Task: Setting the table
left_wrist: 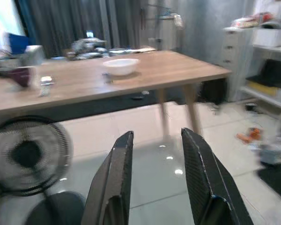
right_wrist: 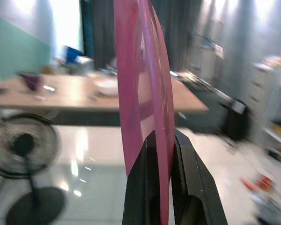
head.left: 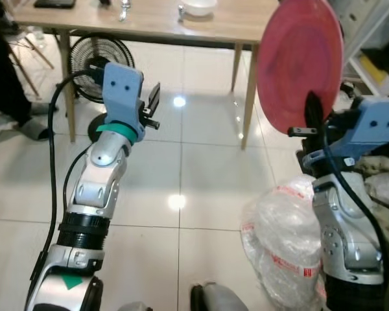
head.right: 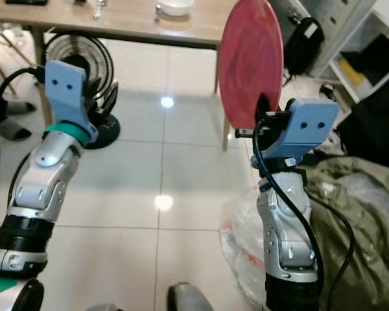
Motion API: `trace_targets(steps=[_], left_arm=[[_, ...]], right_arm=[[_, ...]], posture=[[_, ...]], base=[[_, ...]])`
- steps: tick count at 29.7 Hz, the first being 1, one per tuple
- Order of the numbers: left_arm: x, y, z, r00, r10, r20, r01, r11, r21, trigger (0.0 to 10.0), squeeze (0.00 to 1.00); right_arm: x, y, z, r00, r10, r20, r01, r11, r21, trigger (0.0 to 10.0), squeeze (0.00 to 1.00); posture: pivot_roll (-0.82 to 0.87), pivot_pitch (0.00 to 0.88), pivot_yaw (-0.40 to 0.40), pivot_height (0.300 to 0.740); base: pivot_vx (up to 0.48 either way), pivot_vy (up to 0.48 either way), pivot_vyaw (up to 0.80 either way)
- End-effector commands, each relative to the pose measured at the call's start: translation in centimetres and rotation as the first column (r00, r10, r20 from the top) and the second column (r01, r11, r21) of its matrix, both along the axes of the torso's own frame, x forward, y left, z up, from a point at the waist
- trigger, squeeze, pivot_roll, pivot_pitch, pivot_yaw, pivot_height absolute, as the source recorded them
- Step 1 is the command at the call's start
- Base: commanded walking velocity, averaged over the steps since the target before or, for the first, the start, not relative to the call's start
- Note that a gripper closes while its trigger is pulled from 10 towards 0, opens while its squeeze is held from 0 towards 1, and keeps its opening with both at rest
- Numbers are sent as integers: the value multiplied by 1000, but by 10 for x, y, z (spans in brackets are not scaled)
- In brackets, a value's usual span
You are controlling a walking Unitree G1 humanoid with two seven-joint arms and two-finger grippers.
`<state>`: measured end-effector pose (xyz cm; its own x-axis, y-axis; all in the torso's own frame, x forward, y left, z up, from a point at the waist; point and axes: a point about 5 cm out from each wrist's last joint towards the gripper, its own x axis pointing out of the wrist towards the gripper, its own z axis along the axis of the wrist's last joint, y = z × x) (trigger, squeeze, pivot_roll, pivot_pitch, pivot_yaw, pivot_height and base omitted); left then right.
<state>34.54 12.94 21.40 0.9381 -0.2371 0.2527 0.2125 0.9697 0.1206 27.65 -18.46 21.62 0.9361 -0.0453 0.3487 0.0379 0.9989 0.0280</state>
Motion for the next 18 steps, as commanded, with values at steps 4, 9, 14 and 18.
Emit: trace_targets(steps=[4, 9, 14, 18], left_arm=[[-2, -4, 0, 1000, -12, 7, 12, 1000, 19, 10000, 0], [-2, -5, 1, 1000, -12, 13, 12, 1000, 21, 10000, 0], [-2, -5, 1, 1000, -8, 18, 8, 1000, 30, 10000, 0], [-2, -6, 0, 1000, -3, 18, 2, 999, 37, 10000, 0]], right_arm=[[-1, -3, 3, 1000, -20, 14, 20, 1000, -10, 10000, 0], [-1, -2, 4, 1000, -18, 17, 18, 1000, -9, 10000, 0], [-1, -1, 5, 1000, -10, 26, 10, 1000, -3, 10000, 0], [-1, 1, 6, 999, 3, 34, -3, 1000, 2, 10000, 0]], posture=[[35, 2, 9, 740], [36, 7, 10, 740], [38, 8, 10, 740], [38, 8, 11, 740]], base=[[0, 0, 0], [0, 0, 0], [408, 0, 0], [480, 0, 0]])
